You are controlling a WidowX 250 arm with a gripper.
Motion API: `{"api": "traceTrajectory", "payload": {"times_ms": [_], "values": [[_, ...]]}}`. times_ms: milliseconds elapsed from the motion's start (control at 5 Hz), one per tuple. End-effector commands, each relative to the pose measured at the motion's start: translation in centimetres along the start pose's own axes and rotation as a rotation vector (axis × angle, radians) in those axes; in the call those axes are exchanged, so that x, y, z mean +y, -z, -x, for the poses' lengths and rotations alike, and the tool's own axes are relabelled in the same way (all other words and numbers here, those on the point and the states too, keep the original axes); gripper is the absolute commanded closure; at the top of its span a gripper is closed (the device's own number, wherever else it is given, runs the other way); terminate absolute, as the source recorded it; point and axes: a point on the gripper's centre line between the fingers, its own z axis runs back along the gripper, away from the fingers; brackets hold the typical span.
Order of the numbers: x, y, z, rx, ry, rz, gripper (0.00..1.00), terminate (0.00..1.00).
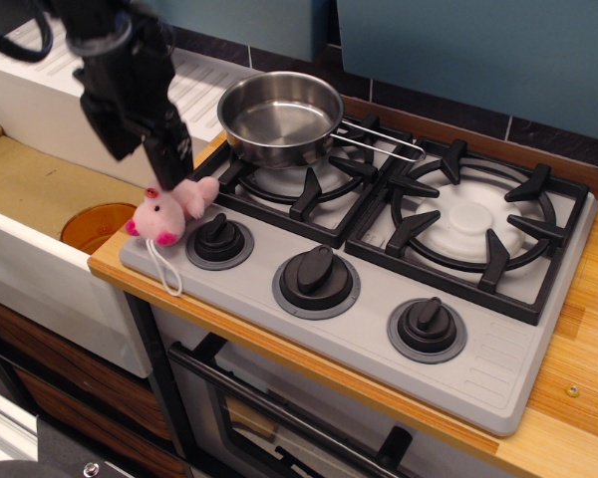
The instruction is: Put stuffedpig in pan
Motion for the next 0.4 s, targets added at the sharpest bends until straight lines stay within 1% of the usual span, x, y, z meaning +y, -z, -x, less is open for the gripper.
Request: {"api": "traceTrajectory", "payload": {"times_ms": [0,200], "values": [[-0.8,0.8,0.2,-0.009,-0.021,0.004,0.00,0.00],[-1.3,2.0,-0.3,-0.015,-0.031,0.013,0.00,0.00]]}}
